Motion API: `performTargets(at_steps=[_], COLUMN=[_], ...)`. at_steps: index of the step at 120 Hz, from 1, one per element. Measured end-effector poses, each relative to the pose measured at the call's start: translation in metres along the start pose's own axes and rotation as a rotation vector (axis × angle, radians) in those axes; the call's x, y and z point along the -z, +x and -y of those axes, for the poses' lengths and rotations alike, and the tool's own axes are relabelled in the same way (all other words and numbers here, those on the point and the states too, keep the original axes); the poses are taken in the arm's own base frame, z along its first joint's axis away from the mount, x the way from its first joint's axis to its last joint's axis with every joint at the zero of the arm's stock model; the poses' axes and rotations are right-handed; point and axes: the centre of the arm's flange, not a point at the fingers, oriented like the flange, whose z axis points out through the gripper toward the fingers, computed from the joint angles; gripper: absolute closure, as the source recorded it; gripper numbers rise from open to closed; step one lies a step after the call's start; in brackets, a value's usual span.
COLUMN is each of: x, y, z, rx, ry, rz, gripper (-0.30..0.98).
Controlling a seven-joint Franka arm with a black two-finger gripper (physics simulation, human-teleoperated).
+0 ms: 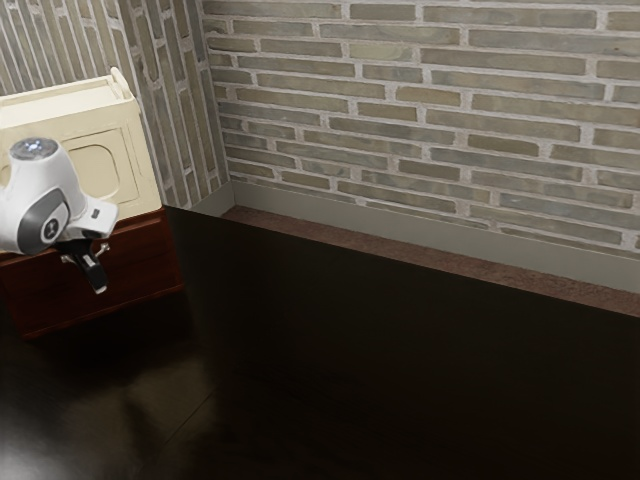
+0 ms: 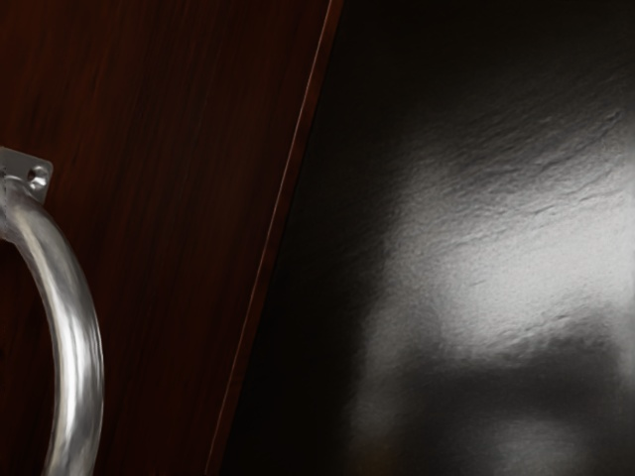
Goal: Pull the drawer handle with one arm to open the drawer
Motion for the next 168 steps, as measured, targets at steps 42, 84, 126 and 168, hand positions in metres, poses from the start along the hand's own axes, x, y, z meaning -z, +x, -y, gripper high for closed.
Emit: performTargets(at_steps=[42, 84, 126, 168], x=[0.006, 0.003, -0.006, 0.009], y=[0.003, 0.016, 0.013, 0.011], z=[0.004, -0.004, -0.017, -0.046], rx=[0.043, 0.049, 0.056, 0.038], ry=[0.013, 0.008, -0.014, -0.021], rz=[-0.009, -0.012, 0.005, 0.0], gripper=[0.01, 0.0, 0.0, 0.02])
